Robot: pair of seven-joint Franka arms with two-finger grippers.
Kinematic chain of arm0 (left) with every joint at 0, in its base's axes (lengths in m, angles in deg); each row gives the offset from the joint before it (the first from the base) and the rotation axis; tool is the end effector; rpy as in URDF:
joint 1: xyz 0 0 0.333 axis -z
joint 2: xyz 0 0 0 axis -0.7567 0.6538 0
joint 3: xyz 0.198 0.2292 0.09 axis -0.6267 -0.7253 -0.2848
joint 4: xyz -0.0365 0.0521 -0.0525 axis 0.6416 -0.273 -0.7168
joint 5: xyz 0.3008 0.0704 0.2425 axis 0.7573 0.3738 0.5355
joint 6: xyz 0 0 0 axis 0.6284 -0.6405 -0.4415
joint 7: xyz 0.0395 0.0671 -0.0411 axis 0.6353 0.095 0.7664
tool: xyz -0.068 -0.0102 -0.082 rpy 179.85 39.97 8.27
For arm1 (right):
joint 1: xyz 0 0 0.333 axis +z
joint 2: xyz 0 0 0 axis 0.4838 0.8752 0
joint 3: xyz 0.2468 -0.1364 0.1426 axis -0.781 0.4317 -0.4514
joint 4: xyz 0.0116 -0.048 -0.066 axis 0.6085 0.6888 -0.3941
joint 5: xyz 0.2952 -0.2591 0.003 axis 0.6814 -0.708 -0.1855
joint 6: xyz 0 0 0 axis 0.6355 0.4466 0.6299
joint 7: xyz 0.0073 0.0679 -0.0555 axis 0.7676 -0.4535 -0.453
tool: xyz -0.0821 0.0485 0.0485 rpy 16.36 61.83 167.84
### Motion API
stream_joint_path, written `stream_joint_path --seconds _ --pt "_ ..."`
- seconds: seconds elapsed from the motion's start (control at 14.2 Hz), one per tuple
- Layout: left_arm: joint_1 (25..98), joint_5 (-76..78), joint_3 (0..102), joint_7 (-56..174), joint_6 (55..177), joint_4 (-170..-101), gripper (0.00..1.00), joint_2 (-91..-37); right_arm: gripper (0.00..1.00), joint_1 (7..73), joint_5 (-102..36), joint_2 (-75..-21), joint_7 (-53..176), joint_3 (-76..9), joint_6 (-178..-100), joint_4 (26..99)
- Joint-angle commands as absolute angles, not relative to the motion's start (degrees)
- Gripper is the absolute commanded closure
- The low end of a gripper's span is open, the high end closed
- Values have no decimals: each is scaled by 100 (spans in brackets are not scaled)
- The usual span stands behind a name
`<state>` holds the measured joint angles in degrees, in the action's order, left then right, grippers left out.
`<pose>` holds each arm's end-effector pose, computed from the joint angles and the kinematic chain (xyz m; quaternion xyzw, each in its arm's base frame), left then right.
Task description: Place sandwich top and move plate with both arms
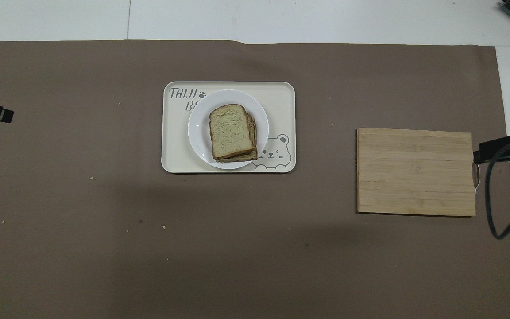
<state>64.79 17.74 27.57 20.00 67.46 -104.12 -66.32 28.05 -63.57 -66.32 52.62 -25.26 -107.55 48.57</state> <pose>0.5903 0.0214 0.6556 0.9838 -0.1654 0.0536 0.0428 0.5294 -0.0173 0.6507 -0.9997 0.0239 0.0068 0.0000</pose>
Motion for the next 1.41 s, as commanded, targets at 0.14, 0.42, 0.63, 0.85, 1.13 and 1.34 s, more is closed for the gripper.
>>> stream_joint_path --seconds 0.14,0.42,0.63,0.85,1.13,1.34 --pt "6508 1917 2633 2030 5938 -10192 0 -6862 0 2726 -6289 -6765 5396 -2568 -10825 5008" --pt "6508 1926 2651 2057 5937 -10464 0 -7222 0 2735 -6289 -6756 5396 -2568 -10825 5008" --pt "6560 2241 2633 2363 5919 -10447 0 -7231 0 2726 -6289 -6765 5396 -2568 -10825 5008" --pt "6500 2304 2747 2663 5902 -10447 0 -7249 0 2726 -6289 -6756 5396 -2577 -10834 5008" --pt "5632 2506 3755 2672 5841 -10430 0 -7388 0 2726 -6289 -6765 5396 -2568 -10825 5008" --pt "5323 2550 3986 2672 5560 -10447 0 -7565 0 2726 -6289 -6765 5396 -2568 -10825 5008"
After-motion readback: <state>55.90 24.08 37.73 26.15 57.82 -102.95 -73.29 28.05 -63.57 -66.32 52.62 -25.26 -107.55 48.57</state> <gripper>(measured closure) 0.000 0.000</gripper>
